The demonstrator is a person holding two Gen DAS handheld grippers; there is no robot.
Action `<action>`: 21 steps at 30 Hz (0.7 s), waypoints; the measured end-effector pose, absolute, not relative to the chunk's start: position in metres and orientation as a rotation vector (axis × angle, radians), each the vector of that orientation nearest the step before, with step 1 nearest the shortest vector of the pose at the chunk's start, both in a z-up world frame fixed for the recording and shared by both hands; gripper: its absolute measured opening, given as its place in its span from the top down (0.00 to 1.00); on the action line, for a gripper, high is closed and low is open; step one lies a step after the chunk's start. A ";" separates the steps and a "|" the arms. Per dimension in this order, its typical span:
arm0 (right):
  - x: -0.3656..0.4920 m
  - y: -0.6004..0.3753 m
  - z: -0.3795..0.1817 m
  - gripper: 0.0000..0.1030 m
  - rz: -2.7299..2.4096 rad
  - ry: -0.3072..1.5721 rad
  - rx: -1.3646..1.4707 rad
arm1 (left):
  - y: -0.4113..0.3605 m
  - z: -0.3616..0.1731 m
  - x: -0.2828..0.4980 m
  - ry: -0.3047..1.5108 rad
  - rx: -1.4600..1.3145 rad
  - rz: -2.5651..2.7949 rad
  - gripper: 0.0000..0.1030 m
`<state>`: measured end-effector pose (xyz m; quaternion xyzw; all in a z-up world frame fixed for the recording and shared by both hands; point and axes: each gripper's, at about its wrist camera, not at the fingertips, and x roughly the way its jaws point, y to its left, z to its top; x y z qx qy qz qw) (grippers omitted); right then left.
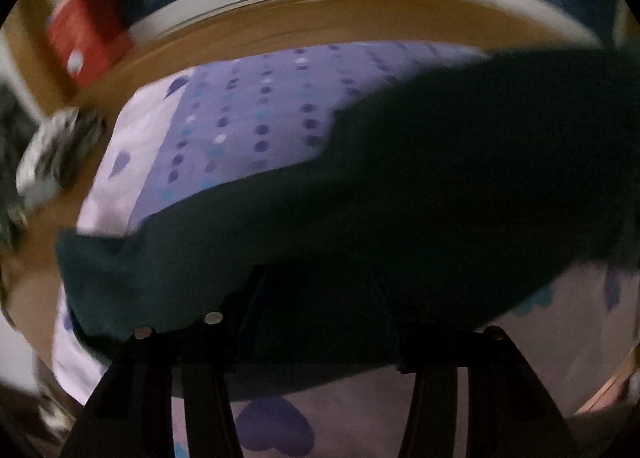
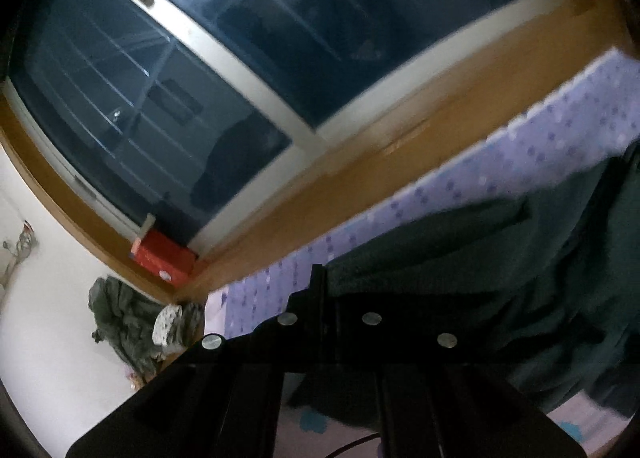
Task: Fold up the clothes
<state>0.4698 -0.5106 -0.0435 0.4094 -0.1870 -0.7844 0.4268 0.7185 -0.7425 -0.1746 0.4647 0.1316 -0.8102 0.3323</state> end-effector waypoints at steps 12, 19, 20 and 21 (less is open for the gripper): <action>0.411 -0.519 -0.009 0.98 -2.189 -0.277 0.817 | -0.818 -0.100 0.667 0.250 0.993 -2.210 0.62; 0.355 -0.568 -0.042 0.97 -2.272 -0.100 0.839 | -0.848 -0.113 0.597 0.257 1.133 -2.212 0.62; 0.346 -0.576 -0.050 0.97 -2.280 -0.077 0.855 | -0.852 -0.119 0.592 0.292 1.161 -2.207 0.61; 0.338 -0.583 -0.058 0.97 -2.287 -0.055 0.871 | -0.857 -0.125 0.587 0.328 1.188 -2.202 0.61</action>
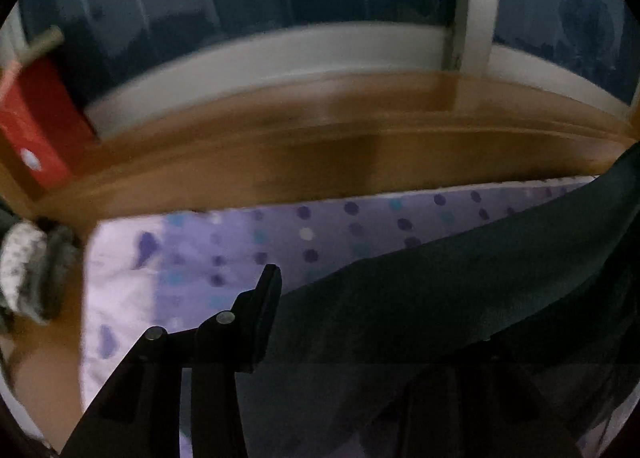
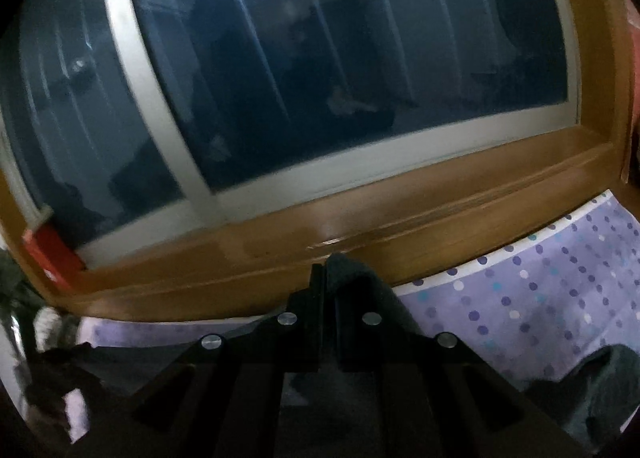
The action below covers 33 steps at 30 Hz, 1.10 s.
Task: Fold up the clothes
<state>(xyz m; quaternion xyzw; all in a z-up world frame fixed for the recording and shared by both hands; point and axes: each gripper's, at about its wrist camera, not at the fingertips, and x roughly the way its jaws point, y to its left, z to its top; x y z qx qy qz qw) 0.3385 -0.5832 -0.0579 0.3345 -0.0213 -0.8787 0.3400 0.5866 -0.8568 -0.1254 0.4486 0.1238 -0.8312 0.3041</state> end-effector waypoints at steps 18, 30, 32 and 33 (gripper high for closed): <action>0.307 -0.613 -0.125 0.55 -2.117 0.138 1.368 | -0.874 -0.103 0.632 0.608 1.343 -2.295 0.51; 0.461 -0.559 -0.062 0.40 -2.071 0.338 1.166 | -0.838 -0.141 0.684 0.912 1.383 -2.336 0.48; 0.486 -0.557 -0.069 0.38 -2.052 0.371 1.173 | -0.827 -0.148 0.682 0.908 1.418 -2.348 0.48; 0.498 -0.555 -0.076 0.37 -2.029 0.381 1.192 | -0.823 -0.152 0.680 0.903 1.435 -2.350 0.48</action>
